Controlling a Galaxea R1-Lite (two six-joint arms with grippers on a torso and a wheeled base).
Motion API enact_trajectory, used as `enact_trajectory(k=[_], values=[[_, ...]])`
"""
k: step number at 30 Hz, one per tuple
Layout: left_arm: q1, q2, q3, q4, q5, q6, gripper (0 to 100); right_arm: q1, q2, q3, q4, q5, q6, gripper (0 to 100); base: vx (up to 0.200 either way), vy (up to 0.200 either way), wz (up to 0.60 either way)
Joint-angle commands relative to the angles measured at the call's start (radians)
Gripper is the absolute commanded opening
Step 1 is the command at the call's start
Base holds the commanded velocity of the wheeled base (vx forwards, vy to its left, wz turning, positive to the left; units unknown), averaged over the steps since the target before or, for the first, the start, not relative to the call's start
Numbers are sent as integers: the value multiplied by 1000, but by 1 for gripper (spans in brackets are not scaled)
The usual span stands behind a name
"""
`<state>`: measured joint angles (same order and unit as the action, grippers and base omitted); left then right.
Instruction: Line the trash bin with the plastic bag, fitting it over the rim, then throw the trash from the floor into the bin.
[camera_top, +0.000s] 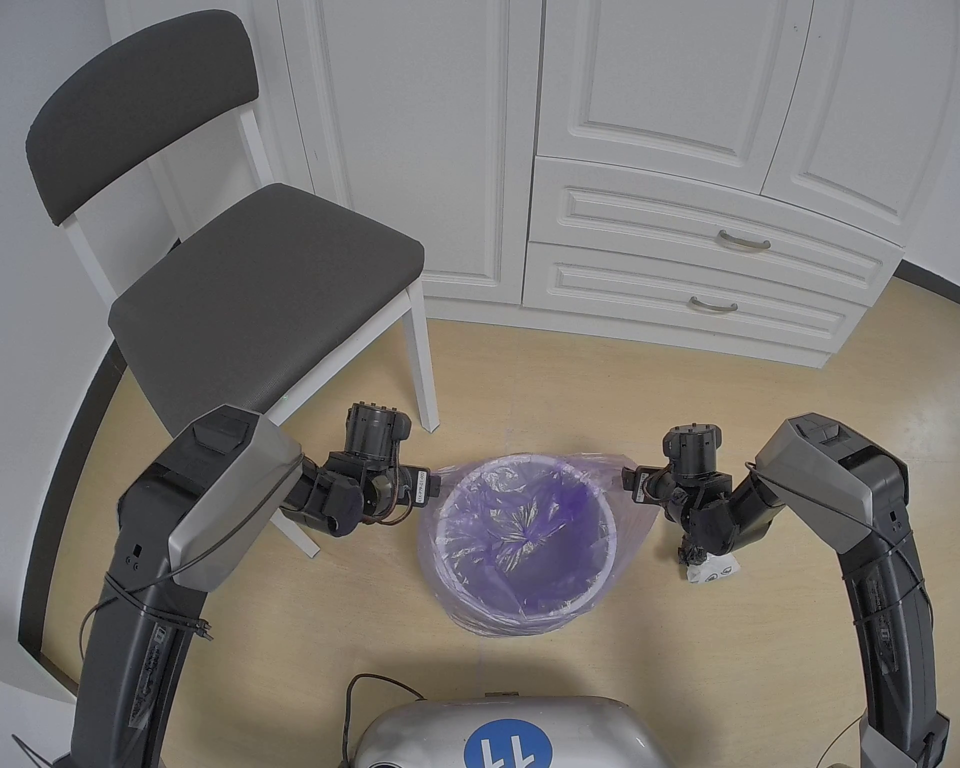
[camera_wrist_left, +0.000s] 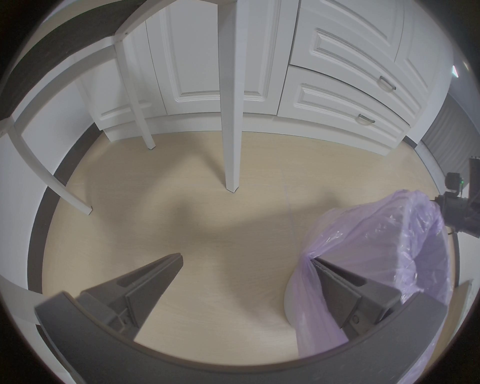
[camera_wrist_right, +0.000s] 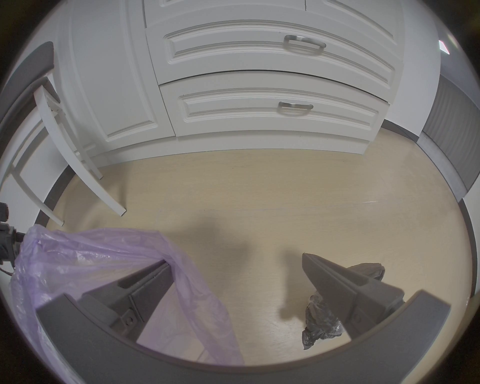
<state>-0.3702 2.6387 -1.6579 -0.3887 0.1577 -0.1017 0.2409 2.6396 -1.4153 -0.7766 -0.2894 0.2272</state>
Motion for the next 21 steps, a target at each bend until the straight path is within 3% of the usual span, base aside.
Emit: enact_trajectory(k=[1, 8, 12, 16, 21], values=[[16, -74, 66, 4, -36, 0, 100, 2, -27, 16, 2, -1, 0, 100, 0, 0, 0], [14, -252, 224, 8, -95, -1, 100, 20, -182, 138, 13, -1, -11, 100, 0, 0, 0], [-7, -353, 365, 11, -121, 10, 100, 29, -279, 216, 161, -1, -45, 100, 0, 0, 0], [-26, -375, 452, 10, -127, 8, 100, 29, -288, 230, 250, -1, -48, 100, 0, 0, 0], [-56, -338, 495, -4, -135, -1, 100, 29, -263, 262, 257, 9, -94, 100, 0, 0, 0]])
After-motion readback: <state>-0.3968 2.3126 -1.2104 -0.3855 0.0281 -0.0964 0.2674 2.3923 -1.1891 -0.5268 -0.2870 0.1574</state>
